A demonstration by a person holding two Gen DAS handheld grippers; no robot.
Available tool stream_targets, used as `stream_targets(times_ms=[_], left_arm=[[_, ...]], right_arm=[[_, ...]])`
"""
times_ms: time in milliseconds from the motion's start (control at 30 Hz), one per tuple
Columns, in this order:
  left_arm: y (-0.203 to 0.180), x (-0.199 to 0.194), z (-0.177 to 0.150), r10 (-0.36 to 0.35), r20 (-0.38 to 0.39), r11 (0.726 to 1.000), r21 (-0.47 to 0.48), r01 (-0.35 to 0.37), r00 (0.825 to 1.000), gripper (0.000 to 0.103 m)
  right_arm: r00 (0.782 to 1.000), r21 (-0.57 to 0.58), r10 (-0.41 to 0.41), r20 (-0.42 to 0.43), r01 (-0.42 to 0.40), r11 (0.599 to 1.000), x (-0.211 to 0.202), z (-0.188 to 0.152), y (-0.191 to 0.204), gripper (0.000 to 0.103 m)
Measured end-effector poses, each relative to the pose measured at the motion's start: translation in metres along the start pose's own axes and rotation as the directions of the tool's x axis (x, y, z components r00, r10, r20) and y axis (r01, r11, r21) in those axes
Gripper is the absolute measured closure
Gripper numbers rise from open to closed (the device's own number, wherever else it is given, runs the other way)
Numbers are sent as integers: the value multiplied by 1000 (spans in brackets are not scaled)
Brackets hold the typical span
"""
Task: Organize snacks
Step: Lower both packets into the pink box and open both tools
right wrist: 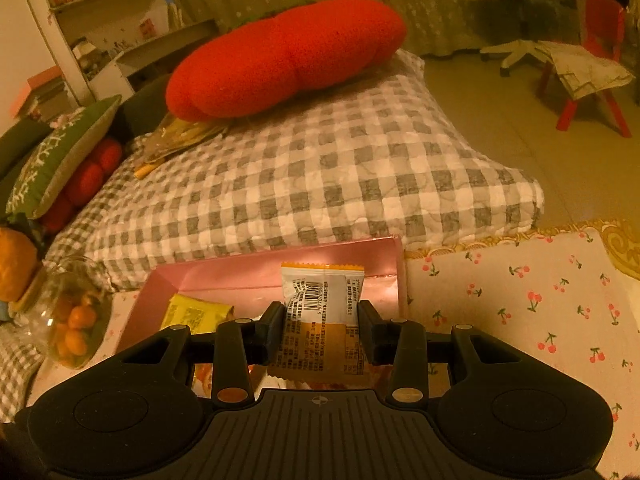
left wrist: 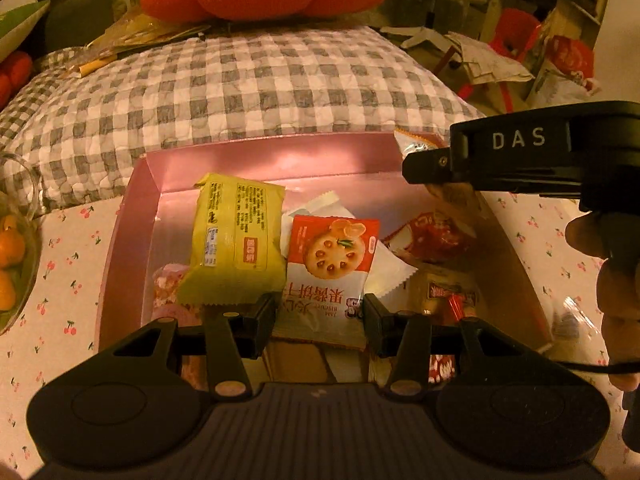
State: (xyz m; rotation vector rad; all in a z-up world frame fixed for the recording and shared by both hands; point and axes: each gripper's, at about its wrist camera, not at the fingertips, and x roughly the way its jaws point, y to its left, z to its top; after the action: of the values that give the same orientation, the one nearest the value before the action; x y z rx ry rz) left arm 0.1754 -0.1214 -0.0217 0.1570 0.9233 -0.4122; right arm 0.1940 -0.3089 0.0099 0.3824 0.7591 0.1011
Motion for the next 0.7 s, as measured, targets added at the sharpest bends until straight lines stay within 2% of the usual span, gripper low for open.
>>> stream_targets(times_ms=[233,300,367,433,467,567,700], left_arm=[[1,0,3,8,17,1000,-9,-8,1000,57],[2,-2,2,0,26,1000,-15,0,1000,53],[4,-4,1,-7,40,1000,-13,7,999,44],[5,-7,-1,-7,54,1000,-8,8,999,37],[5,-8,-1,-8,59,1000,-8,8,998,33],[7,-12,-1,-9,60,1000,-15,10,998,24],[5,-17,0,-15,64,1000,-7,16,998,18]], right_arm=[[1000,-11,-14,-4,14,1000,6,0,2,62],[1000,-19,-15,-14,14,1000,6,0,3,59],[1000,-28,-15,-24,14,1000,6,1,4,54],[999,-29,-24,-21,24,999,4,1,5,39],[999,-27,-29,-16,28,999,3,2,6,36],[999,-27,-35,-12,35,999,-2,3,6,33],[998,-46,-55,-10,54,997,-9,3,9,31]])
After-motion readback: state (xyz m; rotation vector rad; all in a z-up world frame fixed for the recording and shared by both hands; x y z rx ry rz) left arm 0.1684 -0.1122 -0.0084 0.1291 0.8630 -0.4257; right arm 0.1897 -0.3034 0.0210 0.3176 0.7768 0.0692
